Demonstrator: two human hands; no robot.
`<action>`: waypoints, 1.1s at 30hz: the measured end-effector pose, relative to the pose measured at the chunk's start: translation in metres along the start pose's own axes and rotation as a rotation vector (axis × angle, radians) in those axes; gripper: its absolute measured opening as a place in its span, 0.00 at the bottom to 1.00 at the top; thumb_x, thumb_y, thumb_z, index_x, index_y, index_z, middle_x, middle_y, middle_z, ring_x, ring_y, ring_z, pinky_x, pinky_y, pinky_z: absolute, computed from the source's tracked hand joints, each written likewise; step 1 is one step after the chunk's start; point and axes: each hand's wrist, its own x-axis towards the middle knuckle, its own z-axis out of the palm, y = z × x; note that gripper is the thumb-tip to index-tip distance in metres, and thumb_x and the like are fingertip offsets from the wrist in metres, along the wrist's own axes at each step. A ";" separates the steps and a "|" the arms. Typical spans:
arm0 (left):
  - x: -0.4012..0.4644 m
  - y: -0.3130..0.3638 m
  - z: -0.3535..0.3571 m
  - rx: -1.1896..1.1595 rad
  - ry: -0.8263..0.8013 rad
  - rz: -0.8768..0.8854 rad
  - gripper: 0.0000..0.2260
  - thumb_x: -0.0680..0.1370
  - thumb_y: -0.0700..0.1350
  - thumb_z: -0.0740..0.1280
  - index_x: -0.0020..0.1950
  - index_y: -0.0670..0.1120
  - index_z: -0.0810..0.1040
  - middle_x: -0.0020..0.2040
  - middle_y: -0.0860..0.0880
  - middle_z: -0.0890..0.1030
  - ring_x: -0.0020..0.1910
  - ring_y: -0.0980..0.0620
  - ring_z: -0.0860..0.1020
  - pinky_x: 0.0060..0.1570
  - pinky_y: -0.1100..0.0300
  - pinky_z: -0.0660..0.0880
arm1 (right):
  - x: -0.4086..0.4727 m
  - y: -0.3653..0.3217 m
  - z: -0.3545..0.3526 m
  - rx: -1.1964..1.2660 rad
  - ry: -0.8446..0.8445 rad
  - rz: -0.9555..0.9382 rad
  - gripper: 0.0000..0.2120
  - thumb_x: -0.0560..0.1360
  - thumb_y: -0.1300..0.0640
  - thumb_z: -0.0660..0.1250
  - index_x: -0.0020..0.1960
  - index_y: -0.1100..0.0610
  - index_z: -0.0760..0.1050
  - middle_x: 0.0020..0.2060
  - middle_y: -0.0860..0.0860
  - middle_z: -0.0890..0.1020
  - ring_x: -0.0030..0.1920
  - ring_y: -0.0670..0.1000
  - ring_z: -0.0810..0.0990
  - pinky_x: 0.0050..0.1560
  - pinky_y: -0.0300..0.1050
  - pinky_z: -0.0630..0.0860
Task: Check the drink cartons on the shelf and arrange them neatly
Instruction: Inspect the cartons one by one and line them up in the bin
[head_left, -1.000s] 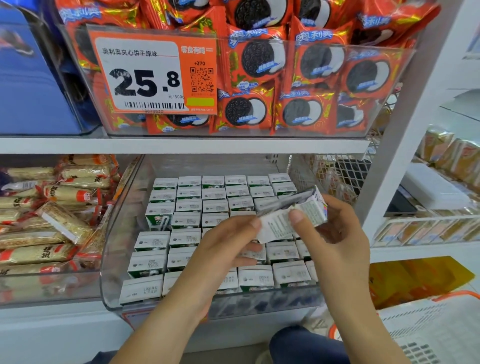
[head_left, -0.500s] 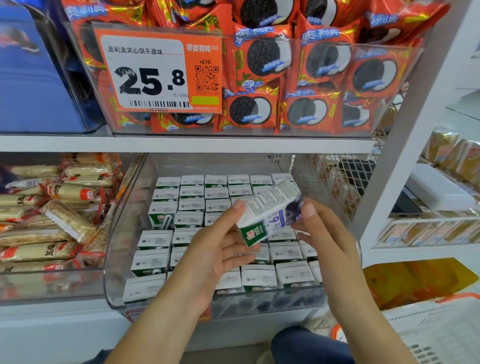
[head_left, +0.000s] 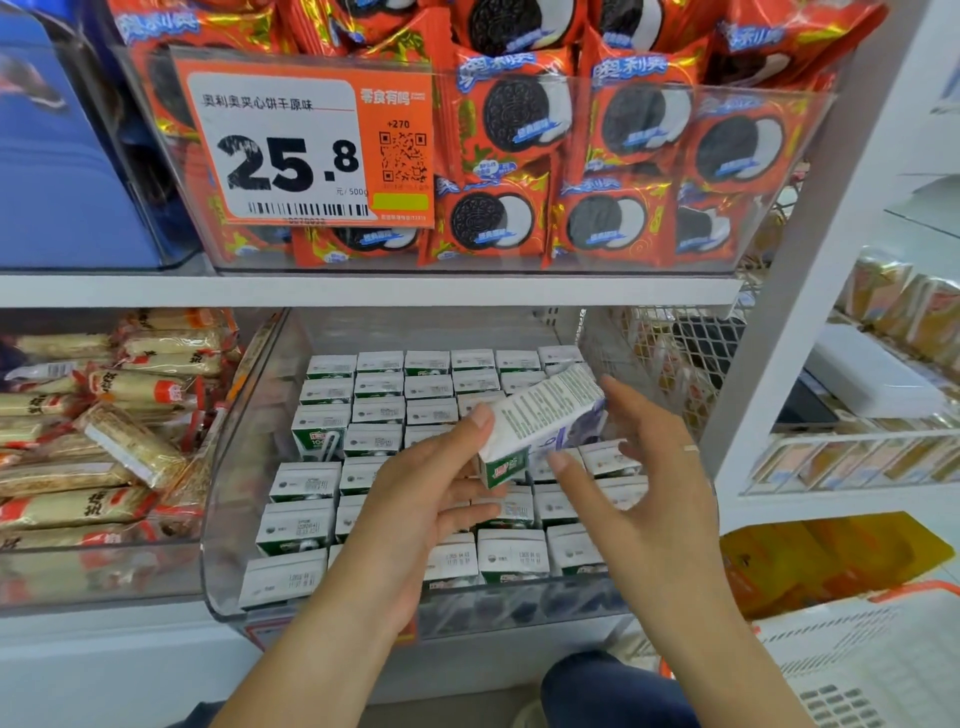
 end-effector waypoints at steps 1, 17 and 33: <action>0.000 -0.001 0.000 0.012 0.029 0.024 0.20 0.59 0.62 0.72 0.43 0.52 0.86 0.46 0.45 0.85 0.41 0.52 0.84 0.38 0.63 0.80 | -0.001 0.001 0.002 -0.095 0.007 -0.107 0.26 0.71 0.42 0.70 0.66 0.39 0.65 0.60 0.37 0.71 0.61 0.40 0.69 0.59 0.29 0.65; 0.006 0.010 -0.014 0.267 -0.062 0.023 0.26 0.61 0.70 0.64 0.42 0.51 0.86 0.41 0.46 0.86 0.36 0.51 0.83 0.37 0.60 0.80 | -0.002 -0.003 -0.001 -0.222 0.025 -0.376 0.24 0.66 0.46 0.72 0.60 0.48 0.74 0.54 0.43 0.77 0.55 0.44 0.74 0.55 0.35 0.71; 0.005 0.003 -0.008 0.400 -0.213 0.466 0.14 0.68 0.50 0.71 0.54 0.58 0.80 0.54 0.58 0.82 0.52 0.58 0.81 0.45 0.67 0.76 | 0.008 -0.004 -0.010 0.567 -0.332 0.512 0.16 0.62 0.36 0.67 0.41 0.45 0.84 0.42 0.49 0.85 0.46 0.47 0.84 0.52 0.43 0.76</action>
